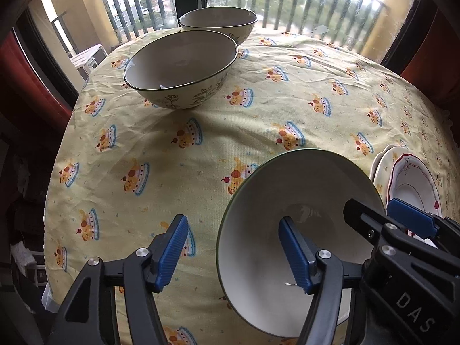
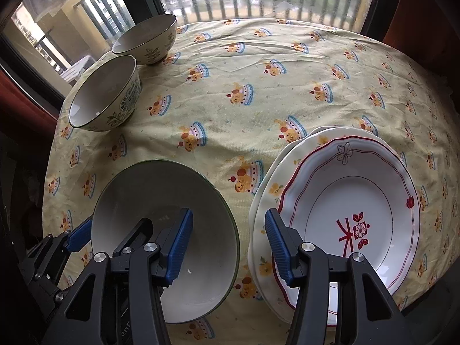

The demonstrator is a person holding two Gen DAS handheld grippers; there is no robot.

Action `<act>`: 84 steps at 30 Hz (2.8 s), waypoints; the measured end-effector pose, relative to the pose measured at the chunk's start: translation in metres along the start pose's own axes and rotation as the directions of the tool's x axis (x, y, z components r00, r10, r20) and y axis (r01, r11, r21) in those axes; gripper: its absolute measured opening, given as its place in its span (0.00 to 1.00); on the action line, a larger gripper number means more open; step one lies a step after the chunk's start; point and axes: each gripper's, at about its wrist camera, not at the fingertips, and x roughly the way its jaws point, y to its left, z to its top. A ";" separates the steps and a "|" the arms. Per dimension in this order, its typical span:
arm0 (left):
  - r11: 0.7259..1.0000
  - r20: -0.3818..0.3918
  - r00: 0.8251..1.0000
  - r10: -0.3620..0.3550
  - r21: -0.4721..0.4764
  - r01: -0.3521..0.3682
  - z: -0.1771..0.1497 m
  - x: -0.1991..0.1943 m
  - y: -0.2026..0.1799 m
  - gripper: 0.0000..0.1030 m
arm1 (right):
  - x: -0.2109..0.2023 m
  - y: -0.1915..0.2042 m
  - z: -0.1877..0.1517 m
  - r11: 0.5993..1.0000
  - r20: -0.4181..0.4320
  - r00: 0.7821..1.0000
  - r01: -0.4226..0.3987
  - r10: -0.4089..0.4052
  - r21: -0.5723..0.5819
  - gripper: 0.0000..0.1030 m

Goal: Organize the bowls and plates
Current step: 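Lower the large bowl onto the cloth and open both grippers, then move both grippers to the medium cream bowl and grasp its rim, then lift the medium bowl with both grippers and carry it toward the large bowl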

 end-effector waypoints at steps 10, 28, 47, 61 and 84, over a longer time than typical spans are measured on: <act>0.992 0.099 0.991 0.087 -0.099 -0.077 0.005 -0.038 0.004 0.81 | -0.029 -0.005 0.016 0.995 0.074 0.994 -0.080 0.085 -0.066 0.70; 0.995 0.242 0.965 0.103 -0.037 -0.097 0.090 -0.044 0.054 0.80 | -0.040 0.062 0.085 0.997 0.275 0.961 -0.008 0.029 -0.077 0.72; 0.999 0.231 0.973 0.025 0.017 -0.029 0.142 0.021 0.109 0.57 | 0.026 0.117 0.132 0.999 0.248 0.967 0.044 -0.049 0.027 0.77; 0.996 0.169 0.986 0.004 0.087 -0.019 0.157 0.056 0.103 0.20 | 0.067 0.133 0.148 0.997 0.202 0.976 0.077 -0.076 0.002 0.24; 0.992 0.127 0.991 -0.044 0.123 0.028 0.144 0.041 0.081 0.20 | 0.042 0.111 0.132 0.991 0.167 0.978 0.117 -0.127 0.067 0.20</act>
